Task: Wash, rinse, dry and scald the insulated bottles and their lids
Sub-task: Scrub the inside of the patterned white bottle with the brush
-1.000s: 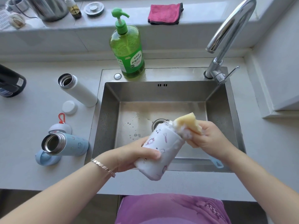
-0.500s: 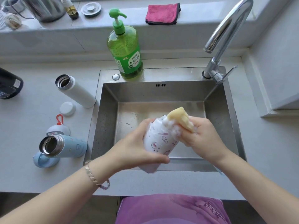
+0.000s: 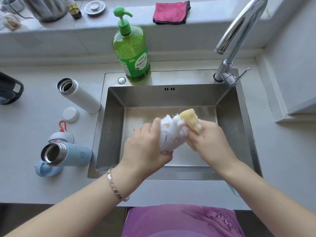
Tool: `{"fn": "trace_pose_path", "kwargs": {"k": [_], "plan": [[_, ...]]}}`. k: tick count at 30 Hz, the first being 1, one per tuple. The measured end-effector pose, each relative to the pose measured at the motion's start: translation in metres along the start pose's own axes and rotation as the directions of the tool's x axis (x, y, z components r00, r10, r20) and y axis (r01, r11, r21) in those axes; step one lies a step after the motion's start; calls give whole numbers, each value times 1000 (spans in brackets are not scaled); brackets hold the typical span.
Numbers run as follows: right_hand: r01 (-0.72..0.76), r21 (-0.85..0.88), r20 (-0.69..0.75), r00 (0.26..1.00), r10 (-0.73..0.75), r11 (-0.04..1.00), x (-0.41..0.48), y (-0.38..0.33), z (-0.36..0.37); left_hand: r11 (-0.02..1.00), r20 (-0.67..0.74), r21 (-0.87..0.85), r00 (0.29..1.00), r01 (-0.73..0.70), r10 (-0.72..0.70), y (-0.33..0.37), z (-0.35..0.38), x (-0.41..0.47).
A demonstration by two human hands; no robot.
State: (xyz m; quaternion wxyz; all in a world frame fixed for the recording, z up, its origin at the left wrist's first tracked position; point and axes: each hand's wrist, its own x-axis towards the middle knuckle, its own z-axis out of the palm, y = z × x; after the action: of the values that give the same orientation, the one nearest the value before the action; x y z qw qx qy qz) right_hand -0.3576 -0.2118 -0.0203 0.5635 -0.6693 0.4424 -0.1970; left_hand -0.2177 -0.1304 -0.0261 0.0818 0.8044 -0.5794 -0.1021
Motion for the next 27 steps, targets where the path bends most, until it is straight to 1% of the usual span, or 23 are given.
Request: {"fn": "trace_pose_path", "kwargs": {"k": [1, 2, 3, 4, 5, 6, 7, 8, 9, 10, 11, 12, 13, 14, 16, 18, 19, 20, 22, 23, 24, 25, 27], "plan": [[5, 30, -30, 1000, -4, 1000, 2, -1, 2, 995, -120, 78, 990, -60, 69, -3, 1, 2], [14, 73, -33, 999, -12, 997, 4, 0, 2, 995, -162, 65, 984, -70, 80, -6, 0, 4], [28, 114, -7, 1000, -28, 993, 4, 2, 1, 998, -95, -48, 995, -48, 43, -10, -5, 5], [44, 145, 40, 998, -50, 989, 4, 4, -2, 975, 39, -223, 999, 16, -8, -12, -12, 5], [59, 170, 101, 992, -77, 984, 3, 9, -6, 906, 207, -412, 978, 94, -7, -16, -17, 3], [69, 184, 162, 982, -99, 981, 2, 12, -9, 816, 349, -551, 936, 175, 35, -19, -20, 2], [68, 196, 215, 970, -111, 978, 1, 15, -12, 747, 444, -616, 893, 250, 68, -21, -20, 0], [69, 189, 253, 960, -116, 980, -1, 15, -13, 718, 486, -634, 870, 287, 82, -23, -20, -1], [64, 166, 259, 960, -106, 984, -2, 14, -13, 730, 481, -621, 874, 284, 70, -24, -18, -3], [59, 136, 236, 968, -91, 989, -2, 12, -11, 799, 416, -559, 908, 220, 41, -23, -16, -5], [41, 110, 197, 978, -62, 993, -2, 7, -8, 907, 280, -414, 959, 73, 50, -23, -12, -5], [13, 92, 154, 988, -27, 996, 0, 4, -5, 974, 95, -197, 986, -114, 134, -24, -5, -4], [-30, 76, 106, 994, 22, 997, 1, 0, -1, 966, -65, -19, 965, -256, 254, -25, 0, -3], [-81, 52, 61, 995, 77, 995, 5, -2, 2, 941, -156, 86, 928, -327, 337, -27, 4, -2], [-189, -13, 24, 982, 189, 982, 13, -3, 3, 897, -237, 165, 867, -409, 439, -33, 10, 2], [-288, -56, 65, 954, 291, 956, 20, -3, -2, 877, -258, 172, 838, -450, 480, -37, 13, 2], [-325, -86, 98, 938, 333, 942, 21, 0, -5, 883, -263, 137, 843, -449, 469, -38, 15, -1], [-349, -136, 135, 920, 367, 927, 21, 4, -9, 904, -262, 64, 866, -424, 425, -39, 16, -3], [-360, -285, 236, 872, 429, 888, 18, 11, -18, 941, -237, -210, 948, -265, 214, -36, 12, -9], [-357, -330, 274, 850, 451, 874, 16, 14, -22, 920, -188, -359, 978, -157, 93, -35, 8, -9], [-366, -328, 277, 844, 459, 871, 14, 16, -25, 883, -122, -464, 992, -68, 12, -34, 5, -9], [-392, -279, 249, 852, 460, 877, 14, 16, -27, 857, -62, -516, 998, -4, -33, -35, 3, -8], [-389, -99, 175, 899, 401, 916, 16, 15, -33, 831, 25, -551, 997, 77, -76, -35, 4, -7]]}}
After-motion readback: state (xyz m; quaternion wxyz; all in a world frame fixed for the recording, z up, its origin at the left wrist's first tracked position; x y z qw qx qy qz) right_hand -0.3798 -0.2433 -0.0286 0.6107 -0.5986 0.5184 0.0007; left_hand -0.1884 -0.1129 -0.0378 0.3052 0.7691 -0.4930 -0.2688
